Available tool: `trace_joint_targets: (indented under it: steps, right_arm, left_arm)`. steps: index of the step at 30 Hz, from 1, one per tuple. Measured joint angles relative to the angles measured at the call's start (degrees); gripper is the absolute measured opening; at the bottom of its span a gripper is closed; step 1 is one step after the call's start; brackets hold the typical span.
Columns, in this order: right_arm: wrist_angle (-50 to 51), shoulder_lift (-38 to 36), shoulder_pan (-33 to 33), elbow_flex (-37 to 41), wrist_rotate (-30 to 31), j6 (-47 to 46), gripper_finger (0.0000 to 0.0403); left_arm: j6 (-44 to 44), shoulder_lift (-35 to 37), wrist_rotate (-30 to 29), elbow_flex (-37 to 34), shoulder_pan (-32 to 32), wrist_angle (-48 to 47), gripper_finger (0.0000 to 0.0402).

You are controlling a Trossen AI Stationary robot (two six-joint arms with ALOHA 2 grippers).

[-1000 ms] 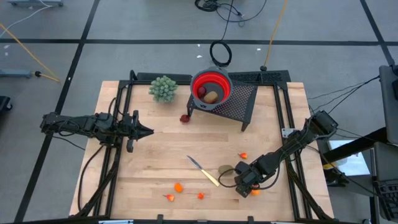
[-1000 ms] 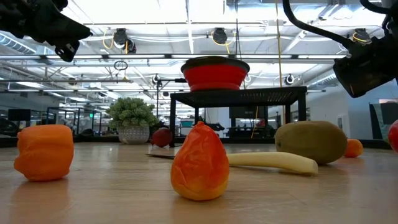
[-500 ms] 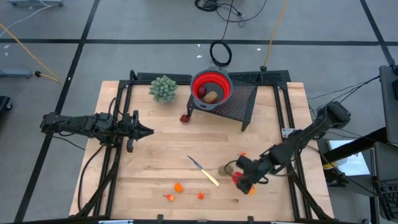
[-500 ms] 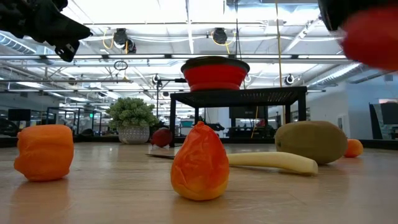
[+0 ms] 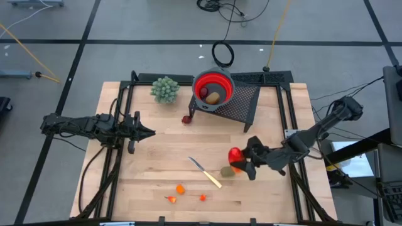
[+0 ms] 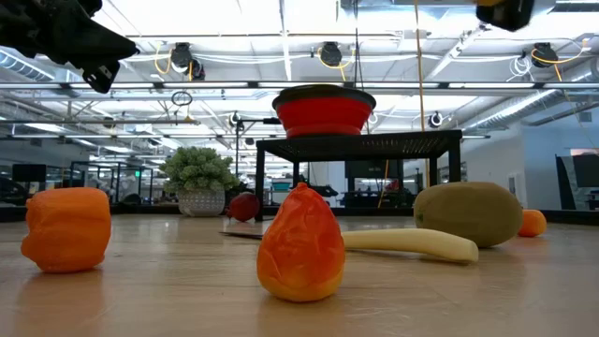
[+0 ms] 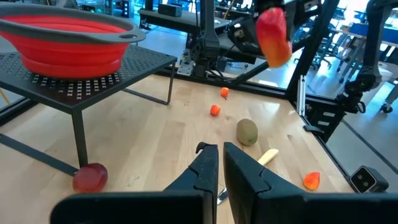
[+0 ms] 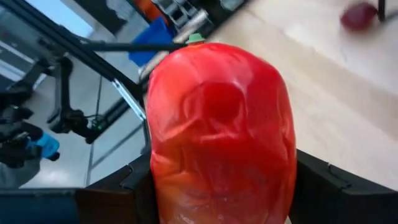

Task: Pick & Place Fruit
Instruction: Put the red mango into the red strainer bowl on the shelf

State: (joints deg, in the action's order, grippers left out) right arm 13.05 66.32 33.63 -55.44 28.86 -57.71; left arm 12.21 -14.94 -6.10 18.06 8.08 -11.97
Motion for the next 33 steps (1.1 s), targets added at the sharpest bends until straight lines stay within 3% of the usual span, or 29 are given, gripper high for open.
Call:
trace_joint_targets:
  steps: [11,23,28,33]
  right_arm:
    - [-13.3,-0.8,-1.8,0.0,1.2,17.4,0.0242]
    - [-15.0,-0.8,-1.8,0.0,1.4,23.5,0.0244]
    - [-15.0,-0.5,-1.8,-0.1,7.0,34.1,0.0244]
    - [-15.0,-0.5,-2.7,-0.1,7.5,48.2,0.0244]
  left_arm:
    - [0.0,0.0,0.0,0.0,0.0,0.0,0.0024]
    - [0.0,0.0,0.0,0.0,0.0,0.0,0.0024]
    - [0.0,0.0,0.0,0.0,0.0,0.0,0.0024]
    - [0.0,0.0,0.0,0.0,0.0,0.0,0.0024]
